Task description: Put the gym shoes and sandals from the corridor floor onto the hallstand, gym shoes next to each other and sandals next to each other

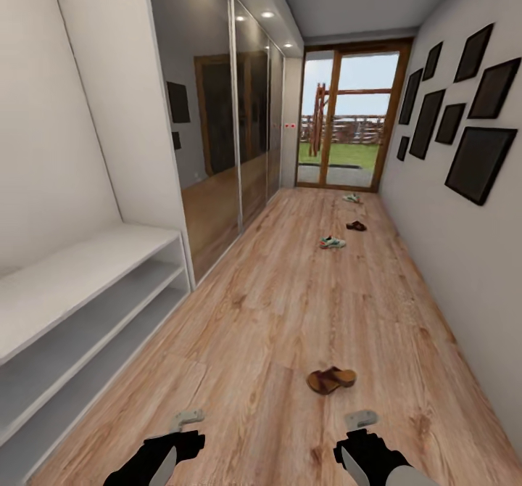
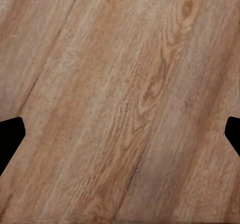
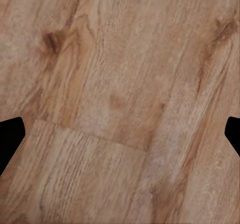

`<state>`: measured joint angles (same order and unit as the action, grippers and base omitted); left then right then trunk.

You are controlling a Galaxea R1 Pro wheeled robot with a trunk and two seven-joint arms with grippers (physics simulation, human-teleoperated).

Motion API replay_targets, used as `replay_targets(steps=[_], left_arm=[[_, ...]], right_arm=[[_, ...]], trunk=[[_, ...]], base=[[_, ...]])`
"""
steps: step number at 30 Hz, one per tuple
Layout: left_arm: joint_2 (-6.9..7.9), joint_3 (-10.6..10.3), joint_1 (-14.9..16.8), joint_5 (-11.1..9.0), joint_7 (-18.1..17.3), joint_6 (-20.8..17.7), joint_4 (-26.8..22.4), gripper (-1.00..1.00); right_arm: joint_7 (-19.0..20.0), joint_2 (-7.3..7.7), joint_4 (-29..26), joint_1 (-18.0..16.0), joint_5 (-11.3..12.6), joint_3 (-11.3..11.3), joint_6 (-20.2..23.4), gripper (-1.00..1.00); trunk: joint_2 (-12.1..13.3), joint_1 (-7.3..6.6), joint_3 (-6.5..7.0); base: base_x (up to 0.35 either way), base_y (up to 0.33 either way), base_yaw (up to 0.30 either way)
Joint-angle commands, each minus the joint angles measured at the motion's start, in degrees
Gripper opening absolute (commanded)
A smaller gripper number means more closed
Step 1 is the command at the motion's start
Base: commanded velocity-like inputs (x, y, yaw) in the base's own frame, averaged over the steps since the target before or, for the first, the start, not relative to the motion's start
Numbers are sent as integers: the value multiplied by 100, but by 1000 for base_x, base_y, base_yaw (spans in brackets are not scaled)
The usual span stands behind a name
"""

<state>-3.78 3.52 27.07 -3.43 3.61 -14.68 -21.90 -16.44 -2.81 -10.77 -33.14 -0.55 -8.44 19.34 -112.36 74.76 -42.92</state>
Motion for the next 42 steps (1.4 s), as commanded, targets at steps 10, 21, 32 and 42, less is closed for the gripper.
replay_targets(steps=[10, 21, 32, 42], left_arm=[[0, 0, 0, 0, 4, 0, 1, 100], [0, 0, 0, 0, 0, 0, 1, 100], [0, 0, 0, 0, 4, 0, 1, 100], [0, 0, 0, 0, 0, 0, 1, 100]], right_arm=[[0, 0, -1, 0, -1, 0, 0, 100], [0, 0, 3, 0, -2, 0, 0, 100], [0, 0, 5, 0, 0, 0, 0, 100], [0, -2, 5, 0, 1, 0, 0, 100]], trunk=[[0, 0, 0], [0, 0, 0], [0, 0, 0], [0, 0, 0]], base=[[-195, -190, 239], [-232, -230, 121], [-236, -234, 253], [-147, -147, 286]])
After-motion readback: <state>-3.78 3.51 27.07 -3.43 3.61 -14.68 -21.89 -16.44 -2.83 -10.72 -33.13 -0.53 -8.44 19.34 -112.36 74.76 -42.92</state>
